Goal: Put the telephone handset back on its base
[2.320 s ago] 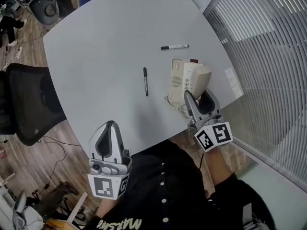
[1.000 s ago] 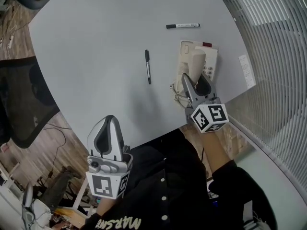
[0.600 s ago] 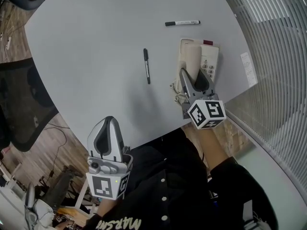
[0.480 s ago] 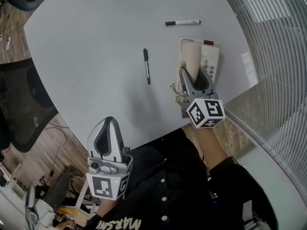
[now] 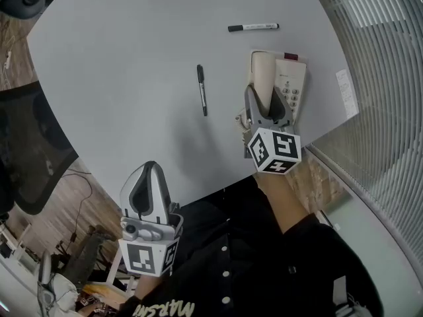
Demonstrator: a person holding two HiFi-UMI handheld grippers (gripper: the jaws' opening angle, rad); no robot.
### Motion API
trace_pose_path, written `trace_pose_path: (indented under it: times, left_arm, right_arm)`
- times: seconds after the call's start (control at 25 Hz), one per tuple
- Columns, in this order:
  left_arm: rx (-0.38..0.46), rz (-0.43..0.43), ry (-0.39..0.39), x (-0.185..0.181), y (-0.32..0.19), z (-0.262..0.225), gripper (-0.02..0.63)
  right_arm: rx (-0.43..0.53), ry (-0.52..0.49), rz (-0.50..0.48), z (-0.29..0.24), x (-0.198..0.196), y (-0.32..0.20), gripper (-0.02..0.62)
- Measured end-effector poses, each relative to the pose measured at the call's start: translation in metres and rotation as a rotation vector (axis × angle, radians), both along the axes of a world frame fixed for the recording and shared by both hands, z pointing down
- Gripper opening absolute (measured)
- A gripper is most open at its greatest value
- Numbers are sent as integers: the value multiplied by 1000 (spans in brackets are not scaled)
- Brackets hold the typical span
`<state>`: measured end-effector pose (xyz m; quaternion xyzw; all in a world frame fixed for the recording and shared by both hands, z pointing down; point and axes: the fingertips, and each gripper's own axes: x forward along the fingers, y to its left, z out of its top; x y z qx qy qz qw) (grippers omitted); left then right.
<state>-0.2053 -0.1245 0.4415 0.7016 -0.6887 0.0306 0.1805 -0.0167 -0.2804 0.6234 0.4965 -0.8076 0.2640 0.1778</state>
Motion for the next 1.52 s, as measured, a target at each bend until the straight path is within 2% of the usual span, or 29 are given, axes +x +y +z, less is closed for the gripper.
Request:
trace_pose_path:
  times: [0.64,0.8,0.92,1.2,1.52]
  left_arm:
    - [-27,-2,17,-3,-5,12,14]
    - [-27,-2,19,-3,-6,11,14]
    - [-21,-3,19,-2,-5,9,14]
    - [17,-6,7,3,-2,-4,14]
    - [98,-17,-23,14,3,-31,14]
  right_arm:
    - [-29,56,33,12,0,-4,235]
    - [-17,76,-21,11,-6,-2,240]
    - [-10,88,-55,10,-9,0,293]
    - [54,84,-71,-8,0,-8,299]
    - [140,34,-170,-54,6,-4,298]
